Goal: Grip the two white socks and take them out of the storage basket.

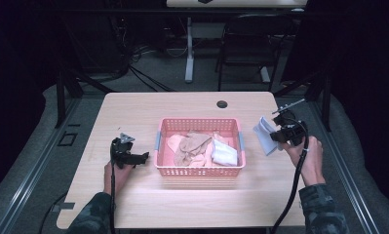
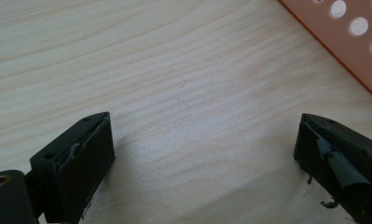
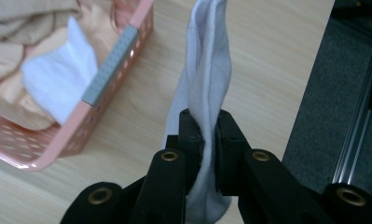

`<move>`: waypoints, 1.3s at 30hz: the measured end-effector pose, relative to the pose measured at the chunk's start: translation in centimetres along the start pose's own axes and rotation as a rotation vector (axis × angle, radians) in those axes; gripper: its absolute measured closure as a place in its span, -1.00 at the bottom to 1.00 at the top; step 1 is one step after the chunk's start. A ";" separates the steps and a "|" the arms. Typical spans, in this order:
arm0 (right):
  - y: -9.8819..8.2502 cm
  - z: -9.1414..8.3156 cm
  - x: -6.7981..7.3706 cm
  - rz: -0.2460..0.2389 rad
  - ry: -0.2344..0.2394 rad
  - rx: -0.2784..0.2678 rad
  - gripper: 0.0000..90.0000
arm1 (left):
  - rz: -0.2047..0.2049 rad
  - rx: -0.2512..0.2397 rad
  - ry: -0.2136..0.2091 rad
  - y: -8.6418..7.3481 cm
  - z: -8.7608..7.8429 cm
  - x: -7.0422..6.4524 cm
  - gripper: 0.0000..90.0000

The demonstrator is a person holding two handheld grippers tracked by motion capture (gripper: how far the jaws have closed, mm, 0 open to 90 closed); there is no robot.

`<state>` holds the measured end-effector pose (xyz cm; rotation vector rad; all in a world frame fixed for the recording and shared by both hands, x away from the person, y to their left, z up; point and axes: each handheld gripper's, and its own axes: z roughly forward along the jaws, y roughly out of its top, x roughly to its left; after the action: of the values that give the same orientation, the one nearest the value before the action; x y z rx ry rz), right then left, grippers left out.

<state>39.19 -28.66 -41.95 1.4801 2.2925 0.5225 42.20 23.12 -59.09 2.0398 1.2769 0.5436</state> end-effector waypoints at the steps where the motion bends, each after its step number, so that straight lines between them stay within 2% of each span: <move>1: -0.1 0.5 -0.1 0.001 -0.005 0.021 0.85 | 0.001 0.000 0.001 0.0 0.0 0.0 -0.90; 8: -0.8 3.2 -0.6 0.017 0.002 0.117 0.84 | 0.000 -0.001 0.000 0.0 0.0 0.0 -0.90; 9: -0.9 3.6 -0.6 0.024 -0.004 0.126 0.85 | -0.001 -0.001 0.000 0.0 0.0 0.0 -0.90; 10: -0.9 4.0 -0.5 0.001 -0.036 0.153 0.85 | -0.001 -0.001 0.000 0.0 0.0 0.0 -0.90; 11: -1.1 4.5 -0.2 -0.009 -0.067 0.158 0.85 | -0.001 -0.001 0.000 0.0 0.0 0.0 -0.90; 13: -1.2 5.3 -0.1 -0.017 -0.062 0.190 0.86 | -0.001 -0.001 0.000 0.0 0.0 0.0 -0.90; 14: -1.4 5.8 0.0 -0.004 -0.073 0.183 0.86 | 0.001 0.000 0.000 0.0 0.0 0.0 -0.90; 16: -1.6 6.5 0.0 -0.028 -0.090 0.224 0.86 | -0.001 -0.001 0.000 0.0 0.0 0.0 -0.90; 17: -1.8 7.0 0.0 -0.010 -0.084 0.219 0.86 | -0.002 0.000 -0.001 0.0 0.0 0.0 -0.90; 19: -2.0 7.5 -0.1 -0.032 -0.090 0.262 0.86 | 0.000 -0.001 0.000 0.0 0.0 0.0 -0.90; 22: -2.5 8.5 -0.2 0.003 -0.046 0.262 0.85 | 0.000 -0.002 0.000 0.0 0.0 0.0 -0.90; 23: -2.6 8.8 -0.3 0.003 -0.023 0.285 0.85 | -0.001 -0.001 0.000 0.0 0.0 0.0 -0.90; 25: -2.7 9.1 -0.4 -0.005 -0.016 0.305 0.85 | -0.001 -0.001 -0.001 0.0 0.0 0.0 -0.90; 26: -2.8 9.3 -0.4 -0.007 -0.028 0.298 0.85 | -0.003 0.000 -0.002 0.0 0.0 0.0 -0.90; 27: -2.9 9.4 -0.4 -0.005 -0.027 0.314 0.85 | -0.001 -0.001 -0.001 0.0 0.0 0.0 -0.90; 29: -3.3 10.0 -0.4 0.016 -0.021 0.306 0.85 | -0.001 -0.001 -0.001 0.0 0.0 0.0 -0.90; 31: -3.5 10.6 -0.7 0.003 0.009 0.350 0.84 | 0.001 -0.001 0.000 0.0 0.0 0.0 -0.90; 32: -3.8 10.9 -0.7 0.038 0.029 0.334 0.83 | -0.002 0.000 -0.001 0.0 0.0 0.0 -0.90; 34: -4.0 11.2 -0.9 0.051 0.060 0.335 0.82 | 0.000 -0.001 0.000 0.0 0.0 0.0 -0.90; 36: -3.8 11.1 -1.1 0.030 0.056 0.369 0.82 | 0.000 -0.001 -0.001 0.0 0.0 0.0 -0.90; 37: -4.1 11.3 -1.1 0.062 0.066 0.336 0.81 | 0.000 -0.001 0.000 0.0 0.0 0.0 -0.90; 39: -4.3 11.4 -1.3 0.062 0.071 0.340 0.80 | -0.002 0.000 -0.001 0.0 0.0 0.0 -0.90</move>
<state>41.90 -30.18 -53.80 1.7147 2.4919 0.2097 42.19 23.10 -59.10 2.0388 1.2780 0.5421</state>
